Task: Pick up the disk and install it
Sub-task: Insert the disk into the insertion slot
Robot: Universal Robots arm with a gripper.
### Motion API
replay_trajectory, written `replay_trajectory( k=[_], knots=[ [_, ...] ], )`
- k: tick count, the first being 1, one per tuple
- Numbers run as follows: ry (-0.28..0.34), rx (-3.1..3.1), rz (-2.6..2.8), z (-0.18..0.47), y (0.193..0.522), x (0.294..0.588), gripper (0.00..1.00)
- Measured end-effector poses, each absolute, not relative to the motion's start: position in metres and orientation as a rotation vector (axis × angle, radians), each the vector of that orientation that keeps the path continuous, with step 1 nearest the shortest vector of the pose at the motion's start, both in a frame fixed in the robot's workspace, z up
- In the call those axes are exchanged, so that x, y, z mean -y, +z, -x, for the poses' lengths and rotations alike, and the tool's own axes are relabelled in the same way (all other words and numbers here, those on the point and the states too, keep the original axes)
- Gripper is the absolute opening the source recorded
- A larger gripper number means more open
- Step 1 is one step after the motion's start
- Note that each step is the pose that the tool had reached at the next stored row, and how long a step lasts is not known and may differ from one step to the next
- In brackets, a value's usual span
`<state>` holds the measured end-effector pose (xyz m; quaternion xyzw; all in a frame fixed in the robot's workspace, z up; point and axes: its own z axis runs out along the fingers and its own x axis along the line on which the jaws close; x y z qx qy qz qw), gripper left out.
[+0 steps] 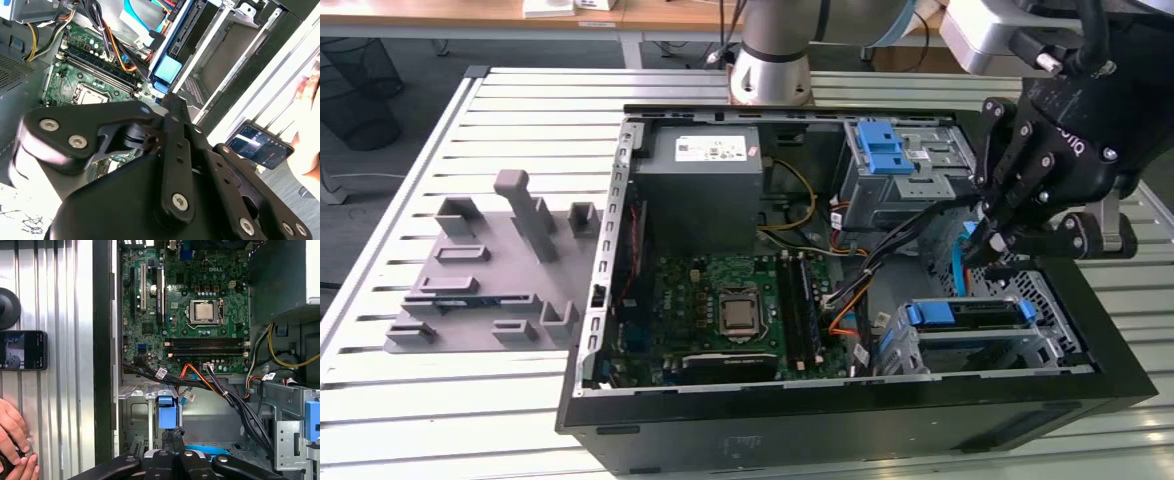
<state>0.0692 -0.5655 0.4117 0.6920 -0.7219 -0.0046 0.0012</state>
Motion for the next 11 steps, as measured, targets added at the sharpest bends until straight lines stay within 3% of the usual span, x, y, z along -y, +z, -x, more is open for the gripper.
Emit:
replay_trajectory(
  k=[11],
  knots=[
    [-0.014, 2.267, -2.173, -0.069, 0.391, 0.565, 0.11]
  ],
)
